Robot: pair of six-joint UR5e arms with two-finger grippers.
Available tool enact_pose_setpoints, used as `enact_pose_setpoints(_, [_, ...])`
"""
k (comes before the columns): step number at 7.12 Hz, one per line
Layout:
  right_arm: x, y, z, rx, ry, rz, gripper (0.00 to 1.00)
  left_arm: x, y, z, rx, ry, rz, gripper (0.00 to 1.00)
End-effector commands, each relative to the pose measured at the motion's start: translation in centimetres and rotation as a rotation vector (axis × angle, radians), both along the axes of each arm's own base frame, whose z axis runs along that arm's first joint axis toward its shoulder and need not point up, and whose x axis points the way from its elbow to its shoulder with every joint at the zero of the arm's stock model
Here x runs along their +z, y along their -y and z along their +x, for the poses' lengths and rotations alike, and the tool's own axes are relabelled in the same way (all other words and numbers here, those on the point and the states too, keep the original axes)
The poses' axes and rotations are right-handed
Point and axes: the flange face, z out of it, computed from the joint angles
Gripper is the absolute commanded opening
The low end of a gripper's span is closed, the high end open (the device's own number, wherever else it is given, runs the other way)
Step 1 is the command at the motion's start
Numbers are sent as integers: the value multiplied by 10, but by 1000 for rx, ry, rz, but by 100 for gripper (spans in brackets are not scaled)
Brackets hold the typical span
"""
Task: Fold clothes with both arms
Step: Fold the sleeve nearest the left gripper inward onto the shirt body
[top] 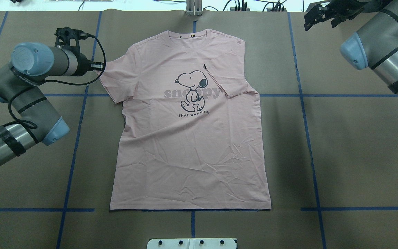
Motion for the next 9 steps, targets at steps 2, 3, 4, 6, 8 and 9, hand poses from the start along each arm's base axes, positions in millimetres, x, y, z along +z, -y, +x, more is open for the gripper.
enact_pose_setpoints(2, [0, 1, 0, 4, -3, -1, 100, -141, -5, 50, -35, 5, -187, 0])
enact_pose_setpoints(3, [1, 0, -1, 2, -4, -2, 100, -161, -4, 77, -44, 10, -234, 0])
enact_pose_setpoints(4, [1, 0, -2, 1, -4, -2, 100, -173, 7, 109, -44, 24, -263, 0])
enact_pose_setpoints(6, [1, 0, -3, 1, -3, -5, 100, -175, 23, 141, -56, 74, -274, 0])
enact_pose_setpoints(8, [-4, -2, -5, -2, 3, 3, 100, -181, 18, 139, 1, 86, -209, 100])
enact_pose_setpoints(9, [-20, -12, -9, 17, 29, -1, 100, -203, 5, 123, 65, 69, -128, 100])
